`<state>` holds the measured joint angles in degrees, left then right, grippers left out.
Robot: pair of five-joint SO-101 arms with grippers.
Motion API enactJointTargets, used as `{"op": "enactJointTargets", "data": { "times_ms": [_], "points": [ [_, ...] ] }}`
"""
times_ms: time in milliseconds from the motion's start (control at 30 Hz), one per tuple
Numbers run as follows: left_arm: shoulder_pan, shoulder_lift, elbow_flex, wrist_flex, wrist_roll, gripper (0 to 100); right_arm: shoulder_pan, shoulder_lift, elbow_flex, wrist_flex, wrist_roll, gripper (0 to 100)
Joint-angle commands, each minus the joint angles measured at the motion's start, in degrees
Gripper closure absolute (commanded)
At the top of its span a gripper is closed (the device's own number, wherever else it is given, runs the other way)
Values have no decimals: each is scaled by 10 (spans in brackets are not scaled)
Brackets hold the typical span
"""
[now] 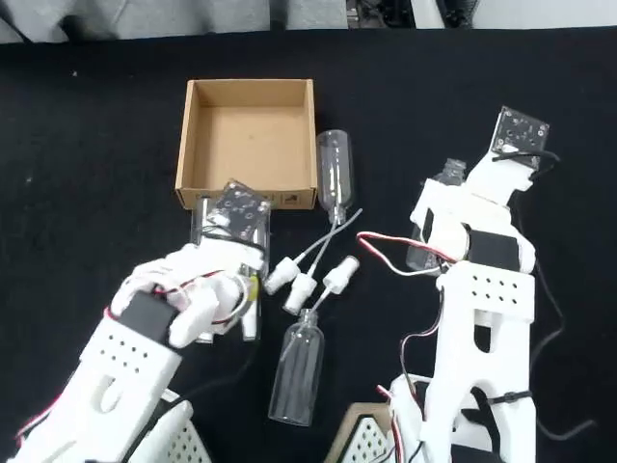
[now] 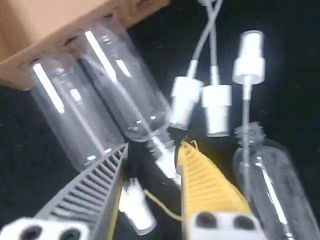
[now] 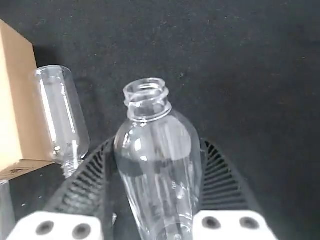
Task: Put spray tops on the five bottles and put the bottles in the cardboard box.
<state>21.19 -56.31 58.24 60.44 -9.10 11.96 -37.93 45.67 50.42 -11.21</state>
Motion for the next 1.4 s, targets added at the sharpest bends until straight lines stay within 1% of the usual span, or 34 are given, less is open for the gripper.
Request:
{"op": "enactJointTargets", "data": {
  "times_ms": [0, 133, 533, 700, 833, 1367],
  "points": [
    [37, 51, -63, -11, 18, 852, 23, -25, -7, -14, -7, 920],
    [54, 102, -100, -11, 51, 852, 23, -25, -7, -14, -7, 920],
    [58, 211, -163, -21, 51, 852, 22, -25, -7, -14, -7, 920],
    [57, 270, -161, -76, 51, 852, 22, -25, -7, -14, -7, 919],
    [51, 313, -171, -98, 48, 852, 22, -25, -7, -14, -7, 918],
    [51, 494, -268, -98, 46, 852, 19, -25, -7, -14, -4, 917]
  ]
}}
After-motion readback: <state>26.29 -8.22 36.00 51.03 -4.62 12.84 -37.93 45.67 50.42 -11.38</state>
